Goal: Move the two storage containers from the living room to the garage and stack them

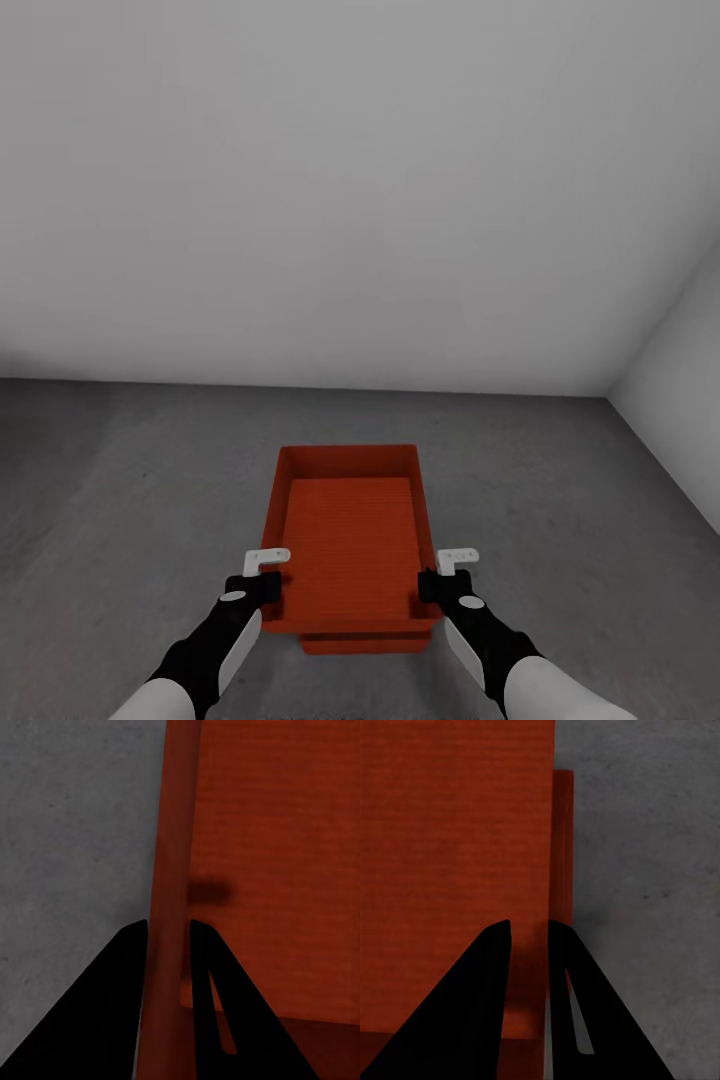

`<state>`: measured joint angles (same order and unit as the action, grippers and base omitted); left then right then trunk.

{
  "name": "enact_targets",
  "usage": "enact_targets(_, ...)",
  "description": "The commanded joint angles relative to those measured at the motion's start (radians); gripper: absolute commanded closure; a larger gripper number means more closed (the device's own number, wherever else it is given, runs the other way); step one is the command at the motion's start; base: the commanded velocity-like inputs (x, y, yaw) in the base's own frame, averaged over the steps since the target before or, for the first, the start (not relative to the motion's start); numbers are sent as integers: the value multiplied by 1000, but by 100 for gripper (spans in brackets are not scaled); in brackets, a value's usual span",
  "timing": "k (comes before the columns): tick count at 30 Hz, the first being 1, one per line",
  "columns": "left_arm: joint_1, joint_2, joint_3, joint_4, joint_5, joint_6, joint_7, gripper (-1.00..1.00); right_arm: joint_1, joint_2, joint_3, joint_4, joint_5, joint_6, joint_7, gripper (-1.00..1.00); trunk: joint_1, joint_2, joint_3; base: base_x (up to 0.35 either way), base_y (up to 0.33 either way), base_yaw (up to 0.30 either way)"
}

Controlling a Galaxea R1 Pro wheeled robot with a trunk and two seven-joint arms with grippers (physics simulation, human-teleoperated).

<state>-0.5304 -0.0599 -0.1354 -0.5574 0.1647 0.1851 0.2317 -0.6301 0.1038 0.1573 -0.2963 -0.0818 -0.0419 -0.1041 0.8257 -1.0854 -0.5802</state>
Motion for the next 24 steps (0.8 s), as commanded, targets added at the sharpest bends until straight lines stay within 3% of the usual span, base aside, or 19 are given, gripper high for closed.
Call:
enact_targets(1, -1, 2, 19, -19, -5, -4, 15, 100, 0, -19, -15, 4, -12, -4, -72, 100, 0, -1, -1, 0, 0, 0)
enact_targets(24, 0, 2, 19, -19, -5, -4, 15, 100, 0, -19, -15, 4, -12, 0, -72, 100, 0, -1, -2, 0, 0, 0)
